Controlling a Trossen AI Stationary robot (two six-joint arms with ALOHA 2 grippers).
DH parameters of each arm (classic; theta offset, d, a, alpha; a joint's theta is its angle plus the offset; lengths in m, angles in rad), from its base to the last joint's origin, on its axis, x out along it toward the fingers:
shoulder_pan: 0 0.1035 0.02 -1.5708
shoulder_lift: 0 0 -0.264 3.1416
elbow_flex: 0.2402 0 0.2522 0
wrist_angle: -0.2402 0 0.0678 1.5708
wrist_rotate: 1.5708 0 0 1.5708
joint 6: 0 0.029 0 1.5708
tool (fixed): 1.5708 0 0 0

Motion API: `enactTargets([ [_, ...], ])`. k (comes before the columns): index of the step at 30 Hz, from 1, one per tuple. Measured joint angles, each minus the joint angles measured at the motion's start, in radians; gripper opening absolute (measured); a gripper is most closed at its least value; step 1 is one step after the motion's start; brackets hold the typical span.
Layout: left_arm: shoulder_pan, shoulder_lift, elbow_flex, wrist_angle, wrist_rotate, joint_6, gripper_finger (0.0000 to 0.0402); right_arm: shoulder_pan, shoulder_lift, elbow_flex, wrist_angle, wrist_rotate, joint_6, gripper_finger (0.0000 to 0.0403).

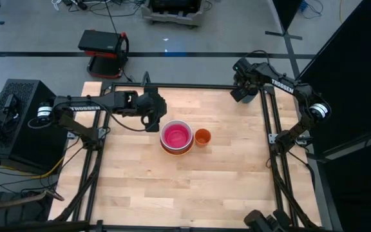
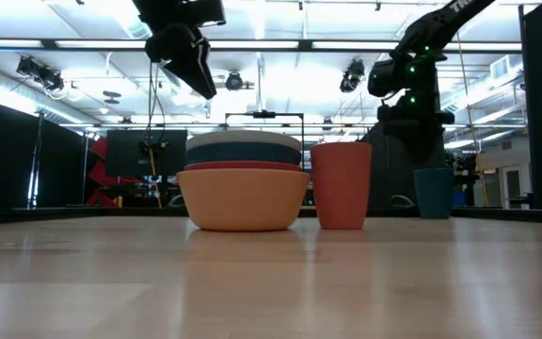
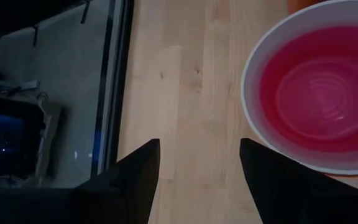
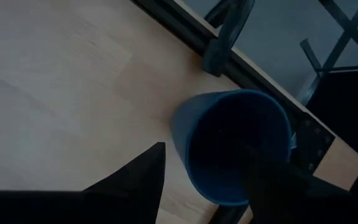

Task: Nest bowls inside each other
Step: Put the blue cup on the left of the stacked bowls

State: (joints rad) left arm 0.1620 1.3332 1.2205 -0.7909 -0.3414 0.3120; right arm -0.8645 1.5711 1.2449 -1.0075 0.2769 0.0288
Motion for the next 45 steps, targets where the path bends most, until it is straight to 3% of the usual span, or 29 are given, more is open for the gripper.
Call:
enactTargets([
  [8, 0.009, -0.001, 0.000, 0.017, 0.015, 0.009, 0.0209, -0.042, 0.000, -0.008, -0.001, -0.028, -0.009, 0.0166],
  [17, 0.009, -0.001, 0.000, 0.015, 0.015, 0.005, 0.0209, -0.056, 0.001, -0.110, 0.035, -0.037, -0.014, 0.0160],
  [33, 0.009, -0.001, 0.000, -0.011, 0.014, 0.000, 0.0209, -0.062, 0.002, -0.143, 0.100, -0.092, -0.070, 0.0006],
  [45, 0.010, -0.001, 0.000, -0.036, 0.002, -0.002, 0.0209, 0.123, 0.002, -0.003, 0.113, -0.040, -0.082, 0.0000],
])
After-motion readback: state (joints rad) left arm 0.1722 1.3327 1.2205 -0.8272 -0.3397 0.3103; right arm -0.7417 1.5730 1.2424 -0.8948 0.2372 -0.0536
